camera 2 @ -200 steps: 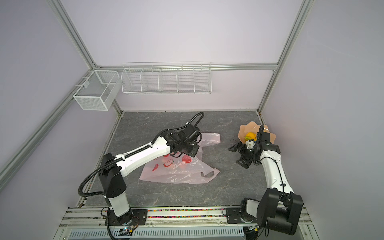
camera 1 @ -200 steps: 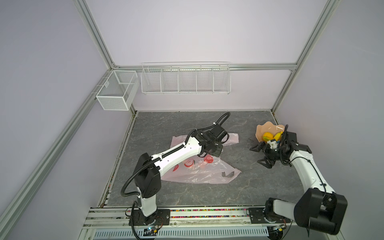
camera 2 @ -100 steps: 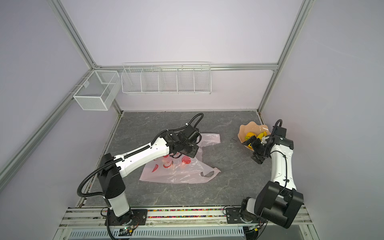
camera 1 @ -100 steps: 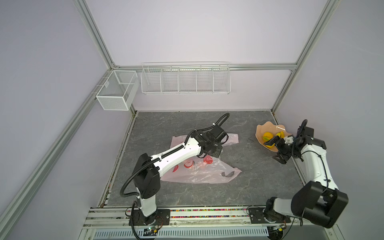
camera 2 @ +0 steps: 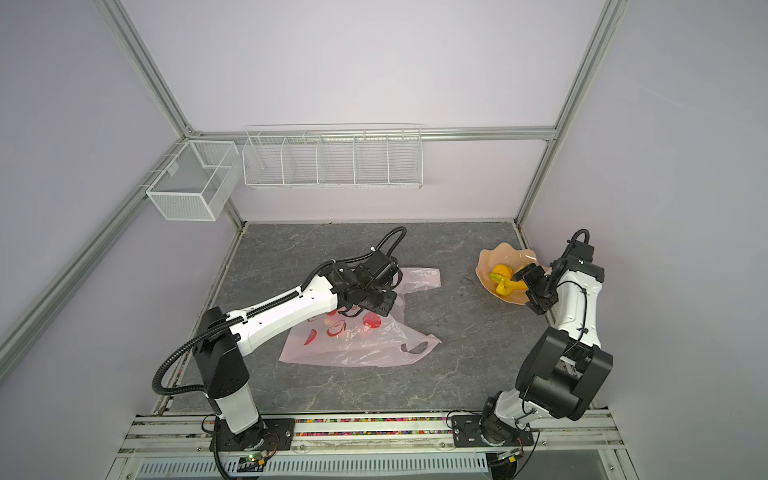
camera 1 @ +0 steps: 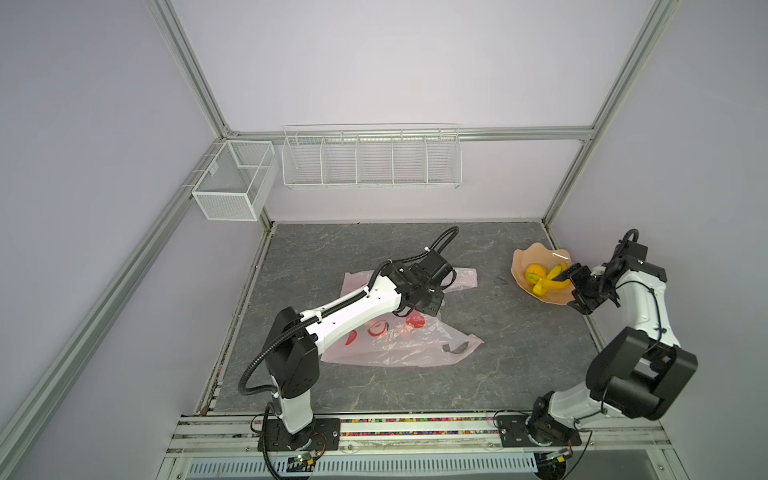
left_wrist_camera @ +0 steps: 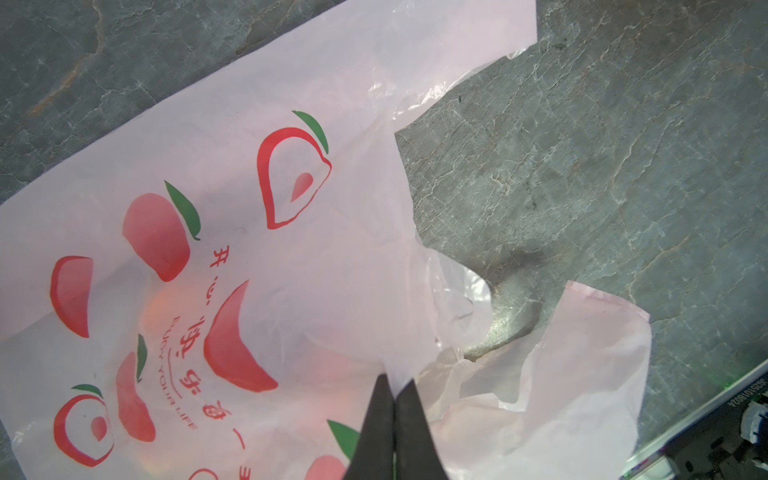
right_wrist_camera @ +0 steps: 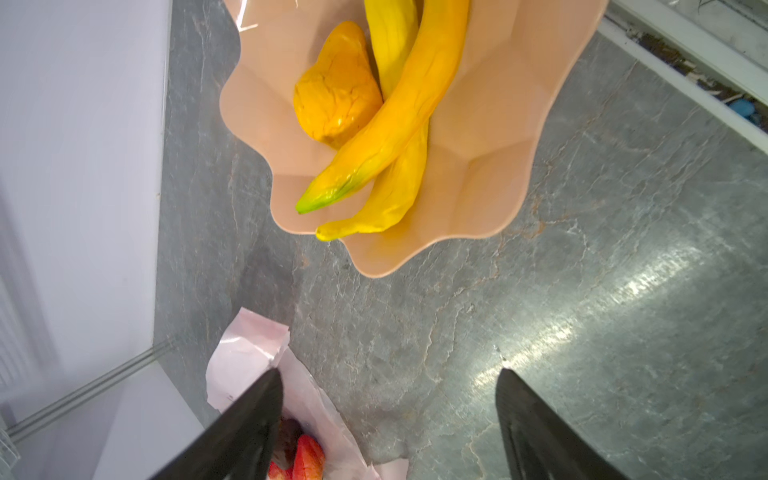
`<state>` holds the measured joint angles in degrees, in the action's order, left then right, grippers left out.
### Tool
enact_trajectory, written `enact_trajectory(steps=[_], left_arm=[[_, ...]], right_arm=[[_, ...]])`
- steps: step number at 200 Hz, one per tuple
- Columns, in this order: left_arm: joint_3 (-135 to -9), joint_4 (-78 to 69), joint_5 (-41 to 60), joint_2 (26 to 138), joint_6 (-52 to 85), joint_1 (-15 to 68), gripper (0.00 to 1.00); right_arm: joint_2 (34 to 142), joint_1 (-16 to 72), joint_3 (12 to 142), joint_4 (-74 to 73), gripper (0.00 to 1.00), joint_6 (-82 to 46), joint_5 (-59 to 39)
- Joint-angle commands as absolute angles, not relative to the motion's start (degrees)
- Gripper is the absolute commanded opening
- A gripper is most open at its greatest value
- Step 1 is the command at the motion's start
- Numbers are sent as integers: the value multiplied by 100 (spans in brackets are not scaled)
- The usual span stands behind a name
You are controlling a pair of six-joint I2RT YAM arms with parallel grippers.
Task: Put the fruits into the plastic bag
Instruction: 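Withdraw the right gripper from the bag toward the fruit bowl, then lower the open right gripper over the yellow banana in the bowl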
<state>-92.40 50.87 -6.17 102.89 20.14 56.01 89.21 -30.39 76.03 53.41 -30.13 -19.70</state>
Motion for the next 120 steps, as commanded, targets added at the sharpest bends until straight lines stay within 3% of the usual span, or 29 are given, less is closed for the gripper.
enact_trajectory(steps=[1, 120], left_arm=[[-9155, 5074, -690, 10092, 2101, 5634, 0], [-8657, 4729, -701, 9862, 2301, 5638, 0]], right_arm=[[9252, -3120, 7762, 4981, 76, -3369, -1965], [10835, -3088, 9098, 4966, 64, -4066, -1921]])
